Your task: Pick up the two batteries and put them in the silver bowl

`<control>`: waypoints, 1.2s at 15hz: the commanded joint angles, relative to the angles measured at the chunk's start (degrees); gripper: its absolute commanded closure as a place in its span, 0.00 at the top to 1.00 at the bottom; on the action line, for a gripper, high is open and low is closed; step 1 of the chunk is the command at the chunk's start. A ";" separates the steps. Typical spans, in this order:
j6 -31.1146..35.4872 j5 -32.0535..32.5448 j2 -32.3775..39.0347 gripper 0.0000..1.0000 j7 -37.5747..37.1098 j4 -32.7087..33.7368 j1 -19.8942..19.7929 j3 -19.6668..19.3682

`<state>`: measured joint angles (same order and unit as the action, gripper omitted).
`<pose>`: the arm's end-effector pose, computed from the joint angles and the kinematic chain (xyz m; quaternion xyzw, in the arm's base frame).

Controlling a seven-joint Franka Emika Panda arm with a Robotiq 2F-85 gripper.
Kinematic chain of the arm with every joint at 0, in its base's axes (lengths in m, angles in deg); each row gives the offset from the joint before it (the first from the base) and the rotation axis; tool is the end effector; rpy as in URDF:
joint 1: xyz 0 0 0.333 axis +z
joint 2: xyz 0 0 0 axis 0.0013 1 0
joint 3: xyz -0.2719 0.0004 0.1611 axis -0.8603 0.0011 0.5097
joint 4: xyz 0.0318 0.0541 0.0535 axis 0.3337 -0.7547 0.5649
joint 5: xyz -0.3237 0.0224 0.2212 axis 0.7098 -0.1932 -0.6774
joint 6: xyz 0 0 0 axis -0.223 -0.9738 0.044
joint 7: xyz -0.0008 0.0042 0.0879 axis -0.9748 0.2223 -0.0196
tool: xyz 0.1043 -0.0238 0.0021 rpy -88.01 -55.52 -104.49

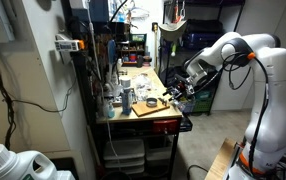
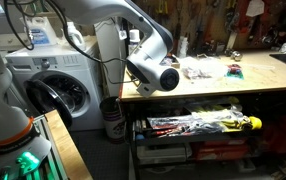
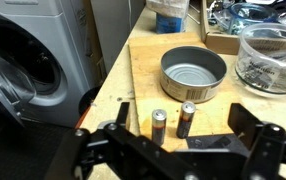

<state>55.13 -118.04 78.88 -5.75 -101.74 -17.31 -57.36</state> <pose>0.5050 -0.2280 0.2737 -0.4480 0.7119 0.2957 0.4529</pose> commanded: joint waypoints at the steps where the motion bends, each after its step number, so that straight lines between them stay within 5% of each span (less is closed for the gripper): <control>1: -2.22 0.28 2.09 1.00 0.89 1.51 -0.41 -0.27; 18: -3.78 1.55 7.18 0.97 10.41 5.07 0.10 0.40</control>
<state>53.32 -117.05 84.53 4.00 -98.12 -16.81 -56.92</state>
